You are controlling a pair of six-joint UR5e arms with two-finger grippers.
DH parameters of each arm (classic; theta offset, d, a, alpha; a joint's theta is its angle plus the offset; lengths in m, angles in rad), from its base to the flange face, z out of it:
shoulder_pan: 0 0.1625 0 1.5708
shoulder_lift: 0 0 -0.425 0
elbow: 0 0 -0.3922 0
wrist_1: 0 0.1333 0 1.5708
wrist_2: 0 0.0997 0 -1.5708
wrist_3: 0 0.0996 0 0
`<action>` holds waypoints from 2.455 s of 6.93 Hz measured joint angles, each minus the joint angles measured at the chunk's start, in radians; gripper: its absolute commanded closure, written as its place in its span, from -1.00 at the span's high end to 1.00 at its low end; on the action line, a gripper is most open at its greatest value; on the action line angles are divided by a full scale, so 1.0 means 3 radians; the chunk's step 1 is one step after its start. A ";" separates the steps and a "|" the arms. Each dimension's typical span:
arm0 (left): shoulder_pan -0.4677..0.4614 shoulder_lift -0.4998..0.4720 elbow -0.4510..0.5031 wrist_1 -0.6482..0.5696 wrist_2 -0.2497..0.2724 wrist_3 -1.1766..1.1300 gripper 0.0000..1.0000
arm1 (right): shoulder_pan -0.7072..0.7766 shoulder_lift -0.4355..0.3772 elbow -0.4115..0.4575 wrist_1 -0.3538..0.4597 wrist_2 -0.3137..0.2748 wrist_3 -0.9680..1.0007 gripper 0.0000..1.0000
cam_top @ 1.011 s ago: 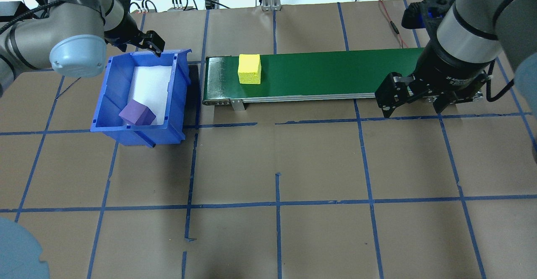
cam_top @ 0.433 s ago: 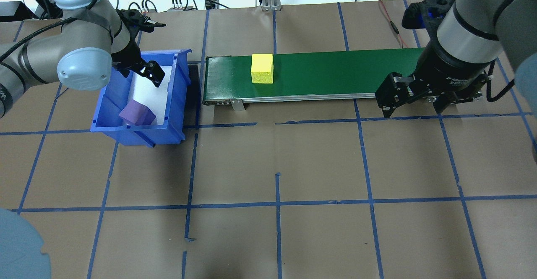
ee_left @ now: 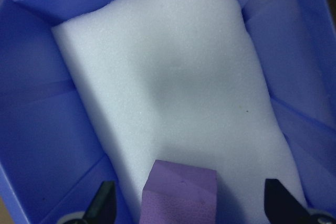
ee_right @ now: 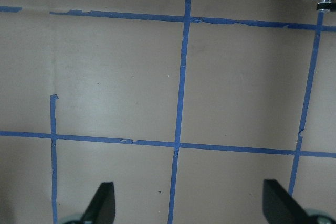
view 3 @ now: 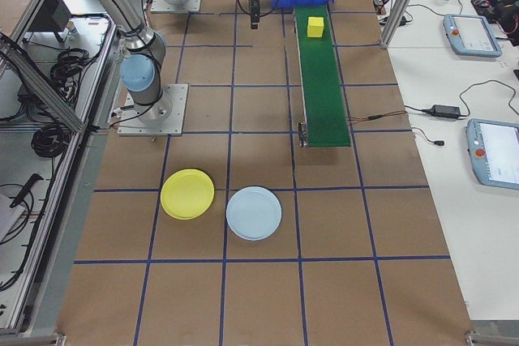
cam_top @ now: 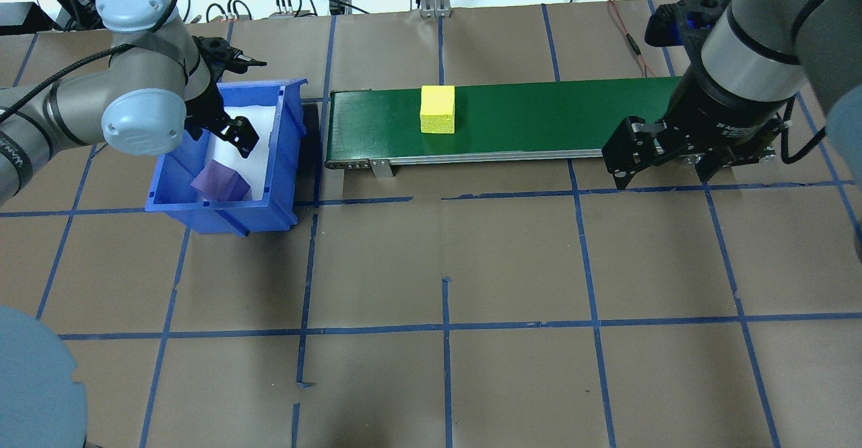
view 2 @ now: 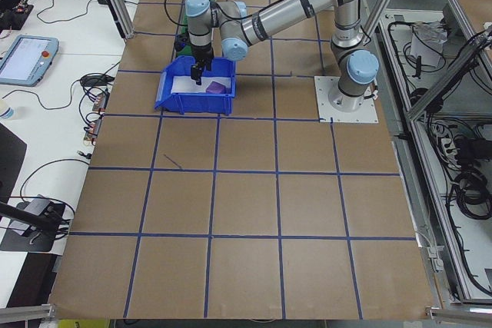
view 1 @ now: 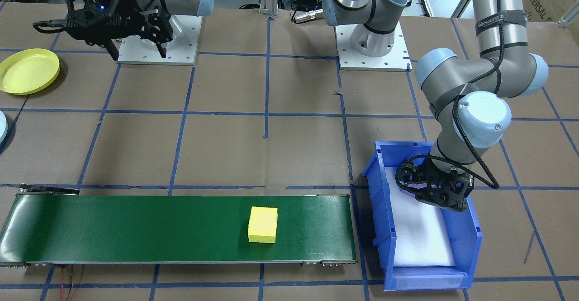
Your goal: Move block left to right into plate
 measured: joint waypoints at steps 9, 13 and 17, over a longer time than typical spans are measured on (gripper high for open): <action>0.0077 -0.0060 -0.0167 -0.0036 -0.0080 0.0220 1.00 | -0.0149 0.0156 -0.0110 -0.0033 0.0045 -0.0003 1.00; 0.0077 -0.0116 -0.0217 -0.0024 -0.0078 0.0265 -0.02 | -0.0914 0.0936 -0.0563 -0.0103 0.0067 -0.0242 1.00; 0.0076 -0.0097 -0.0186 0.0015 -0.0083 0.0256 -0.23 | -0.1011 0.1365 -0.0483 -0.0746 0.0338 -0.0490 1.00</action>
